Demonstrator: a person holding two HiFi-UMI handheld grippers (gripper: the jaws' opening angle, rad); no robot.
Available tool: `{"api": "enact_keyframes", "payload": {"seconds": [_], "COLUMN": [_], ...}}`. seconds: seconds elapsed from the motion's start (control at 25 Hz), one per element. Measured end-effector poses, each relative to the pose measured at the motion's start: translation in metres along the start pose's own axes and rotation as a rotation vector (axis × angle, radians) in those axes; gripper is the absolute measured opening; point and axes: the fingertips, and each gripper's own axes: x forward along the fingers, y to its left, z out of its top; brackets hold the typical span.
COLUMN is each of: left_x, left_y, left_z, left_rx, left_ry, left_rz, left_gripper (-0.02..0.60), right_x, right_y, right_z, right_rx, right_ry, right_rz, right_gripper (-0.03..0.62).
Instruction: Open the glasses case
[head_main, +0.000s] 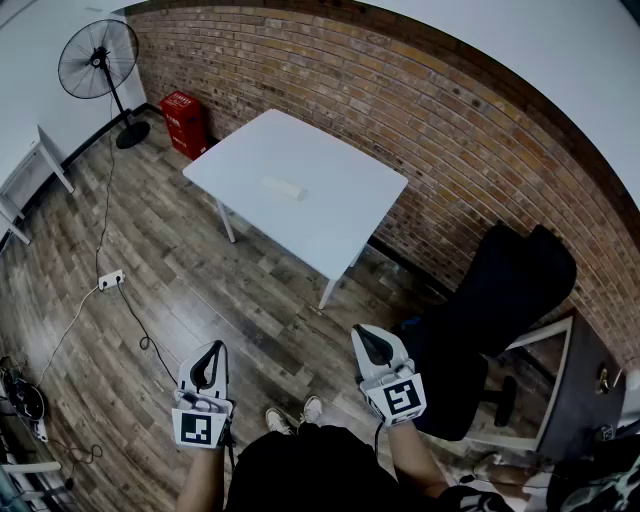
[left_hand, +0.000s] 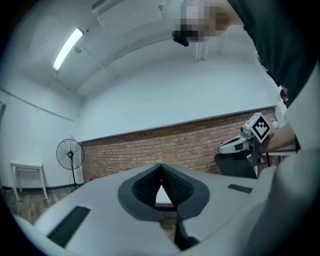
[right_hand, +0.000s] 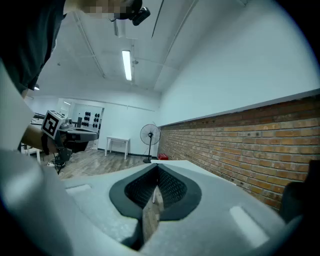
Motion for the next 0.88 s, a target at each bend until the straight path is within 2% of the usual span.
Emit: {"api": "enact_keyframes", "payload": {"seconds": [0.52, 0.72, 0.88], "left_x": [-0.009, -0.016, -0.038], "left_y": [0.003, 0.013, 0.035], "left_z": [0.0, -0.002, -0.005], "left_rx": [-0.005, -0.008, -0.018], "left_ry": [-0.003, -0.003, -0.009], "left_rz": [0.012, 0.029, 0.059], "left_gripper": [0.006, 0.006, 0.006], "right_x": [0.001, 0.012, 0.03], "right_y": [0.019, 0.04, 0.07], "right_z": [-0.002, -0.001, 0.001], "right_rx": [-0.017, 0.026, -0.071], "right_ry": [0.017, 0.014, 0.017], "right_rz": [0.042, 0.122, 0.182], "right_gripper": [0.005, 0.005, 0.006]}}
